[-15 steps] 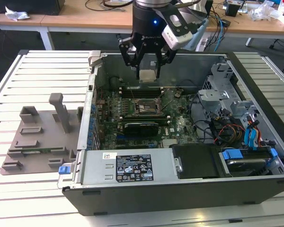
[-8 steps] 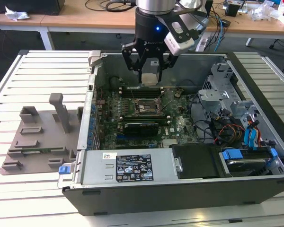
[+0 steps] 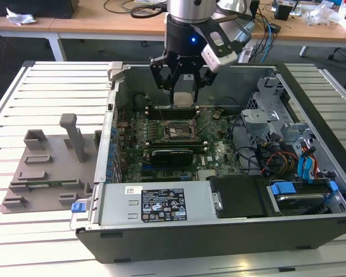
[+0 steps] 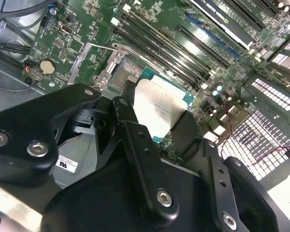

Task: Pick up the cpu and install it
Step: 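Pick up the cpu and move it towards the insertion slot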

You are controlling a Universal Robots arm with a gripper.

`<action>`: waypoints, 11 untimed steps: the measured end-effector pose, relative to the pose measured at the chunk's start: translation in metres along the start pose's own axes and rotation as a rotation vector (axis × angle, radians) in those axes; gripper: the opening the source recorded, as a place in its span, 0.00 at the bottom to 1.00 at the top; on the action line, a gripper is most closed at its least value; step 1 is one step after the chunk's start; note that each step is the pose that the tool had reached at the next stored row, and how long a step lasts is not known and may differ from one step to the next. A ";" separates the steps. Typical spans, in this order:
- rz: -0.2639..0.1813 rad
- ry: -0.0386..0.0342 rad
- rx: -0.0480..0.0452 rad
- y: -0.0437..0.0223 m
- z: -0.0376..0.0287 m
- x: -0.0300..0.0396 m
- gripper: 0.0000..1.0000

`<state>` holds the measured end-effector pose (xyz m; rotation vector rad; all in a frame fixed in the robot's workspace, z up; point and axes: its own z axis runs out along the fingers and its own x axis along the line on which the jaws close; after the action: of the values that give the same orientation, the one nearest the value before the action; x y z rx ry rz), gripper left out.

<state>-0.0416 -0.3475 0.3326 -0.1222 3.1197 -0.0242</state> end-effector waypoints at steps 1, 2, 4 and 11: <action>0.000 -0.0001 0.0000 0.0000 0.0017 -0.0004 0.55; 0.000 0.0000 0.0000 0.0000 0.0026 -0.0006 0.55; 0.000 0.0000 0.0000 0.0000 0.0042 -0.0009 0.55; 0.000 0.0000 0.0000 0.0000 0.0146 -0.0035 0.55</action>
<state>-0.0378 -0.3475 0.3181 -0.1222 3.1197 -0.0242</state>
